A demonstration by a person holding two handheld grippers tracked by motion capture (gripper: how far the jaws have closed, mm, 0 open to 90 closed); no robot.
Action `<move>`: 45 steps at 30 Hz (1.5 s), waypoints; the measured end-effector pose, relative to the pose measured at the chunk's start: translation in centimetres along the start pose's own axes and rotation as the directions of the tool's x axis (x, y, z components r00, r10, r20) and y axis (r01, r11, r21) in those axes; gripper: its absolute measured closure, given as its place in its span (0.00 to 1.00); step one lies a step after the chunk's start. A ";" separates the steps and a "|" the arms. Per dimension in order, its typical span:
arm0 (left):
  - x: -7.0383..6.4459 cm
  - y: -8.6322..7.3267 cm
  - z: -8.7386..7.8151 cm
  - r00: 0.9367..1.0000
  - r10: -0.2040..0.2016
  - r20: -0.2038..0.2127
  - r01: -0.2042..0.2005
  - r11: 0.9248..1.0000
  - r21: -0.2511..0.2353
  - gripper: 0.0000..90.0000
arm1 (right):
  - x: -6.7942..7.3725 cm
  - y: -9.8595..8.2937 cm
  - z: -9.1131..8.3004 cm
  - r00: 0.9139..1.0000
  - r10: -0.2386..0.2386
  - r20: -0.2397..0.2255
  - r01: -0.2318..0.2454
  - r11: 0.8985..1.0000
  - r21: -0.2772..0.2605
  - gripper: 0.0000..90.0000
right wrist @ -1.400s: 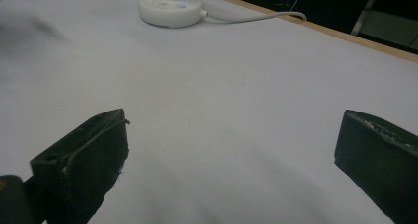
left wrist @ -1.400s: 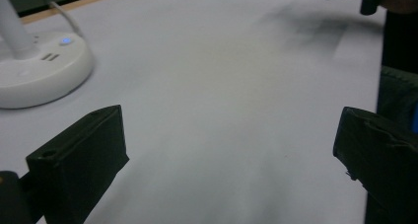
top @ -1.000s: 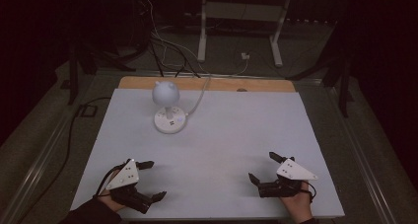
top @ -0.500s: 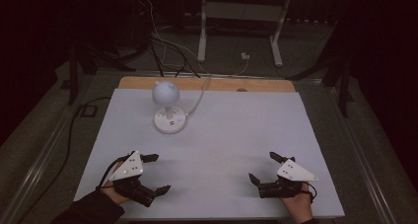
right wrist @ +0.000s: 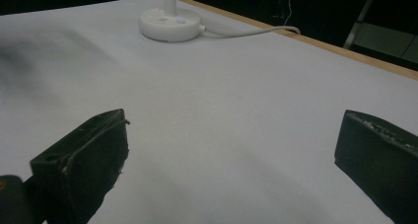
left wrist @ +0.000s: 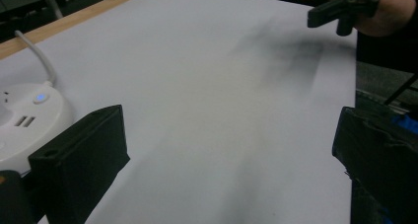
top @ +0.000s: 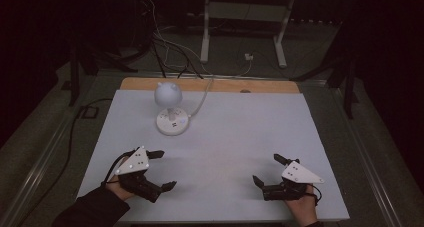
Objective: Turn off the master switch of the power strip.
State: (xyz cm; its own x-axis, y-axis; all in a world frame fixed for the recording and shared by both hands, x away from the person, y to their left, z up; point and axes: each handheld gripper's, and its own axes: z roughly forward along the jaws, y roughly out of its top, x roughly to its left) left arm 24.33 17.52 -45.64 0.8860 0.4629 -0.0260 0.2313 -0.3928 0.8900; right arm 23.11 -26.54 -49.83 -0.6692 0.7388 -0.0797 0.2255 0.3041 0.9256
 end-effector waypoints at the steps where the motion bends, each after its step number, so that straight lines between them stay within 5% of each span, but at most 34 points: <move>1: 0.1 0.2 0.1 1.000 -0.004 0.001 0.004 1.000 0.000 0.01 | 0.0 0.0 0.0 1.000 0.000 0.001 0.000 1.000 0.001 0.00; 25: 3.0 3.8 3.1 0.996 -0.060 -0.071 0.061 0.998 0.014 0.00 | 0.0 0.0 0.0 1.000 0.011 -0.017 -0.011 1.000 -0.004 0.00; 39: 4.8 4.7 5.5 0.983 -0.104 -0.150 0.105 0.995 -0.003 0.00 | -0.1 0.1 -0.1 1.000 0.014 -0.019 -0.015 1.000 -0.012 0.00; 45: 5.3 4.7 7.0 0.978 -0.116 -0.172 0.125 0.991 0.043 0.00 | -0.1 0.1 0.0 1.000 0.020 -0.023 -0.021 1.000 -0.013 0.00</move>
State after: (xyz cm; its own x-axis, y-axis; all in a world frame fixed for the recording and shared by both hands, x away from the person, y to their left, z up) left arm 32.92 12.60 -44.77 0.7707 0.6352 -0.0505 0.3577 -0.3657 0.8593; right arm 23.19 -26.65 -49.74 -0.6808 0.7306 -0.0523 0.2297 0.2808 0.9319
